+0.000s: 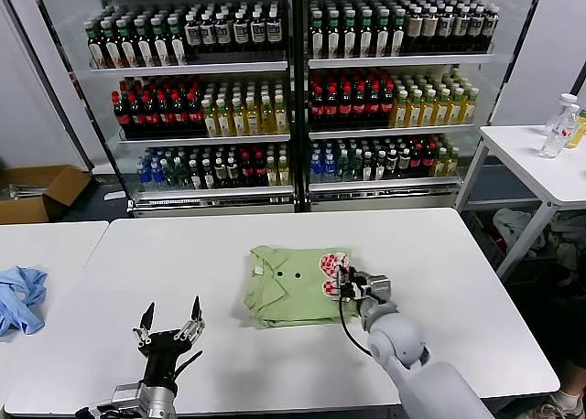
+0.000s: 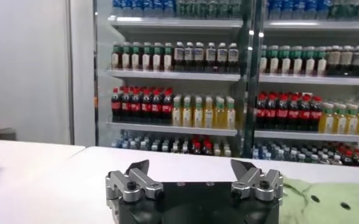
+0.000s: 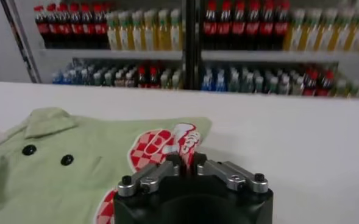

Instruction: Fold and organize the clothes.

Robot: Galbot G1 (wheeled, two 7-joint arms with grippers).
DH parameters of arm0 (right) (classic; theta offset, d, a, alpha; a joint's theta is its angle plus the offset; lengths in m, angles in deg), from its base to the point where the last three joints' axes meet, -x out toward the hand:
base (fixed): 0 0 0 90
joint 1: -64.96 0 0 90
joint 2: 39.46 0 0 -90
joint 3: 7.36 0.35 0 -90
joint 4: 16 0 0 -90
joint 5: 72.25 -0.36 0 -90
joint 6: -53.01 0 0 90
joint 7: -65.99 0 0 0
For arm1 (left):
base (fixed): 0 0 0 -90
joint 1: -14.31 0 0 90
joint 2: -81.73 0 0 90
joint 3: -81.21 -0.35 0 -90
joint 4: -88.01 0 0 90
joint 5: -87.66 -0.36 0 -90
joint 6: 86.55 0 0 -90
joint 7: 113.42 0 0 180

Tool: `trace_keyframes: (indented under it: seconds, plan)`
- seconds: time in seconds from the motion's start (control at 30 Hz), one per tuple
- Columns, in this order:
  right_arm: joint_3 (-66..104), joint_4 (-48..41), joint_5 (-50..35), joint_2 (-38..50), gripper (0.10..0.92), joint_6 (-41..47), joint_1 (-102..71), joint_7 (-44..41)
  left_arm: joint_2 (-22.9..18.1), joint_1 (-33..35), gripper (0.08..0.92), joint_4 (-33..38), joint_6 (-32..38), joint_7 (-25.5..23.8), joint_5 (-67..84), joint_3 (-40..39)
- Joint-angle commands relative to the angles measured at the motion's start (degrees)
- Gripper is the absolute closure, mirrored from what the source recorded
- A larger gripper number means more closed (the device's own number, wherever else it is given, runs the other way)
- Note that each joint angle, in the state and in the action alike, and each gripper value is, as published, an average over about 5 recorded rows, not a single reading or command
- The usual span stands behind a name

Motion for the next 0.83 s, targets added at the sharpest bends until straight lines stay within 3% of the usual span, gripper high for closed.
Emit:
trace_keyframes:
  seconds: [0.03, 0.33, 0.6, 0.83]
  plan:
    - [10.2, 14.9, 18.3, 4.4, 0.735, -18.3, -17.8, -2.0, 0.0, 2.7, 0.177, 2.9, -1.0, -2.4, -3.6, -0.1]
    - [16.3, 25.8, 18.2, 2.9, 0.475, -19.8, -31.6, -2.5, -0.1, 4.2, 0.177, 5.2, -2.0, -5.1, -2.2, -0.5]
    - [17.4, 28.8, 14.0, 2.9, 0.264, -19.0, -34.8, -2.2, 0.2, 4.9, 0.177, 6.1, -2.9, -6.2, -1.0, -0.1]
    - [18.1, 29.8, 12.9, 2.4, 0.204, -16.7, -34.2, -2.5, 1.3, 6.6, 0.177, 6.6, -2.6, -6.3, -1.1, 0.8]
